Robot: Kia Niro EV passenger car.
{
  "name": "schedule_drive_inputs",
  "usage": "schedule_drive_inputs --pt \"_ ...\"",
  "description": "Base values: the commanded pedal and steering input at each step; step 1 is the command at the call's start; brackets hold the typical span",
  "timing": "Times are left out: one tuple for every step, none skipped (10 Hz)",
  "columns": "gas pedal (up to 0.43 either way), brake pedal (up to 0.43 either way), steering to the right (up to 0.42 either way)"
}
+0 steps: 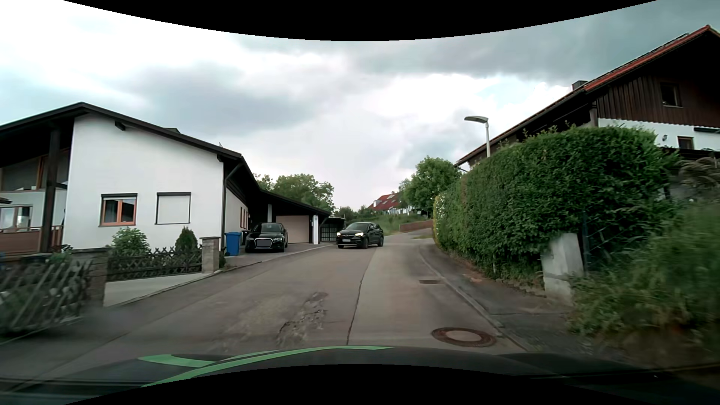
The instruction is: Follow the waypoints while adhering to traffic rules and regulations
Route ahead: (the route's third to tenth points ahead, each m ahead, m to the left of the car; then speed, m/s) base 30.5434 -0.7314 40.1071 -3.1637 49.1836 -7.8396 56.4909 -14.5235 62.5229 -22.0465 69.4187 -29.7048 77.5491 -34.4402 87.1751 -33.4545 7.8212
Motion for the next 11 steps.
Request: schedule_drive_inputs --pt "0.008 0.000 0.034" --pt "0.020 0.000 0.034" --pt "0.039 0.000 0.037" --pt "0.059 0.000 0.041" --pt "0.059 0.000 0.041" --pt "0.067 0.000 0.042" --pt "0.079 0.000 0.045" --pt "0.079 0.000 0.045" --pt "0.079 0.000 0.044" --pt "0.087 0.000 0.044" --pt "0.098 0.000 0.044"
